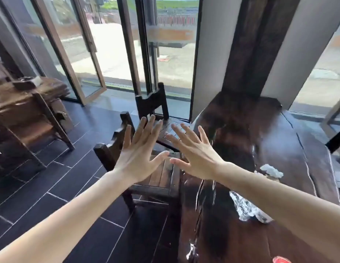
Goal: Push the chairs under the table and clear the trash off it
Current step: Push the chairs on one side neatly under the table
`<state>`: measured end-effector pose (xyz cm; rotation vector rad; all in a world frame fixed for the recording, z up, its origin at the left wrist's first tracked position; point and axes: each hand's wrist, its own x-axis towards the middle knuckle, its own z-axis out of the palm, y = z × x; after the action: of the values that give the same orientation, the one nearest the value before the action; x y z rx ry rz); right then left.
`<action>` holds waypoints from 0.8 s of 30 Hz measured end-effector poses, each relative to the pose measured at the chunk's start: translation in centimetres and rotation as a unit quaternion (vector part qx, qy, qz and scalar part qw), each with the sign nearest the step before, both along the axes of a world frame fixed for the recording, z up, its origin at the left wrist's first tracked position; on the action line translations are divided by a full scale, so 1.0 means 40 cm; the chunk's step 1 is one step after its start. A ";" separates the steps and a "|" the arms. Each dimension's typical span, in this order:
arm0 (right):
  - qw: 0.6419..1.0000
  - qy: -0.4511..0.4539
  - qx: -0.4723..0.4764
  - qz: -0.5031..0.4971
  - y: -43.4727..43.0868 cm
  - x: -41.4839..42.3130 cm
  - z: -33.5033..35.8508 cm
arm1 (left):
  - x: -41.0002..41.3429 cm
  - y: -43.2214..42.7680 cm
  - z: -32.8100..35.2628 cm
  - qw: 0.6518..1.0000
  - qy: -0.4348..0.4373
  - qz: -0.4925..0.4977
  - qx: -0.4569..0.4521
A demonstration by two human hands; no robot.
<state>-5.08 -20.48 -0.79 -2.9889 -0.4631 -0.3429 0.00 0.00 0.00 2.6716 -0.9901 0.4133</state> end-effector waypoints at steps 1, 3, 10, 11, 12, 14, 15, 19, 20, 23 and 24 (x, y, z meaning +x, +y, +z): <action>1.000 -0.002 -0.002 0.014 0.047 0.030 -0.001 | 0.018 0.047 0.005 1.000 -0.015 0.017 0.001; 1.000 -0.004 -0.005 0.021 0.137 0.099 0.005 | 0.069 0.142 0.003 0.999 -0.022 0.041 0.009; 0.993 0.049 0.103 -0.017 0.470 0.346 -0.035 | 0.266 0.475 -0.044 0.996 0.020 0.082 0.032; 0.993 0.050 0.106 -0.015 0.513 0.383 -0.047 | 0.296 0.521 -0.054 0.996 0.028 0.084 0.028; 0.993 0.054 0.109 -0.013 0.553 0.419 -0.058 | 0.326 0.563 -0.060 0.995 0.040 0.088 0.027; 0.990 0.073 0.120 -0.016 0.616 0.486 -0.079 | 0.390 0.636 -0.069 0.993 0.064 0.097 0.029; 0.989 0.080 0.123 -0.019 0.641 0.519 -0.092 | 0.423 0.665 -0.075 0.992 0.073 0.099 0.032; 0.984 0.102 0.139 -0.041 0.715 0.648 -0.157 | 0.572 0.748 -0.117 0.991 0.084 0.103 0.032; 0.982 0.107 0.149 -0.050 0.730 0.678 -0.179 | 0.611 0.760 -0.133 0.990 0.093 0.103 0.026; 0.977 0.141 0.146 -0.058 0.762 0.773 -0.260 | 0.732 0.776 -0.190 0.988 0.117 0.102 0.022; 0.977 0.153 0.139 -0.059 0.766 0.813 -0.287 | 0.778 0.777 -0.210 0.987 0.123 0.098 0.028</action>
<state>27.43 10.18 -12.28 -2.7303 -0.1880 0.0453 31.13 31.09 -8.39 2.7946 -0.6805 0.0890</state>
